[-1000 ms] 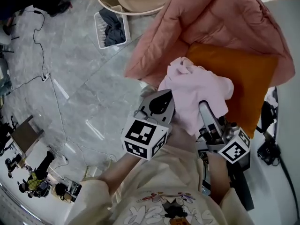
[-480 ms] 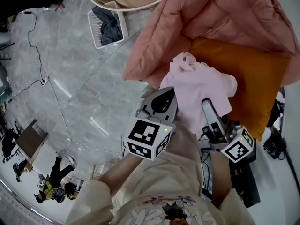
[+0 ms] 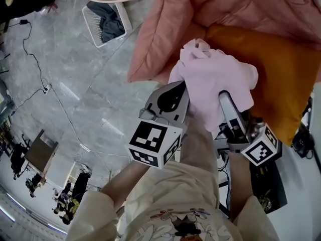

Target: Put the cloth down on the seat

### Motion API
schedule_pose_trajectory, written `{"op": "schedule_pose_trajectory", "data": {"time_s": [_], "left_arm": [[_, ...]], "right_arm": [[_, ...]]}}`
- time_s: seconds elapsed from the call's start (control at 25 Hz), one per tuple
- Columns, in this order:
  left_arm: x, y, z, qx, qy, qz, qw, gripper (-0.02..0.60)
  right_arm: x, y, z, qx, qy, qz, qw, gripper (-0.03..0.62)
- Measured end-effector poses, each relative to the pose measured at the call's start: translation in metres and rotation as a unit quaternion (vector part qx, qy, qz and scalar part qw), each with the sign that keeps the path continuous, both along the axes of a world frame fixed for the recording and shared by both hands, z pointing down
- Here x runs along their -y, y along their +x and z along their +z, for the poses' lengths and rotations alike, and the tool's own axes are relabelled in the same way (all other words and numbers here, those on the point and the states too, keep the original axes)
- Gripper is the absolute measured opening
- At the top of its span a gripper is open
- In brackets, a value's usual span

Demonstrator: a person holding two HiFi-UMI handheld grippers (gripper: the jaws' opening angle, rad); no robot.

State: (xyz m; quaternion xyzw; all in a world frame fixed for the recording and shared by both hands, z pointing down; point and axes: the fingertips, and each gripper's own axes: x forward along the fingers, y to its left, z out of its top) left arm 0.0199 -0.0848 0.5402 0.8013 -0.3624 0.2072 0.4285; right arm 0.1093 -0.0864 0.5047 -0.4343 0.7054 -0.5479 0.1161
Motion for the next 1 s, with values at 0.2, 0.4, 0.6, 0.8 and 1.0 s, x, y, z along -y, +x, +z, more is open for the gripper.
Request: {"op": "schedule_pose_trajectory", "data": {"time_s": [0.2, 0.4, 0.6, 0.8, 1.0], "left_arm": [[0.008, -0.005, 0.022, 0.002, -0.012, -0.006, 0.9999, 0.005], [0.014, -0.006, 0.036, 0.003, -0.017, -0.006, 0.9998, 0.005], [0.021, -0.007, 0.049, 0.005, -0.018, -0.009, 0.9998, 0.005], [0.020, -0.002, 0.065, 0.009, -0.025, -0.007, 0.9996, 0.005], [0.029, -0.001, 0.097, 0.012, -0.031, -0.009, 0.9994, 0.005]], "right_arm": [[0.008, -0.005, 0.027, 0.003, -0.007, 0.008, 1.000, 0.163], [0.014, -0.006, 0.044, 0.003, -0.010, 0.016, 1.000, 0.163], [0.021, -0.008, 0.066, 0.001, -0.016, 0.019, 1.000, 0.163], [0.023, -0.006, 0.076, 0.004, -0.024, 0.026, 0.999, 0.163], [0.028, -0.002, 0.103, -0.004, -0.034, 0.037, 0.999, 0.163]]}}
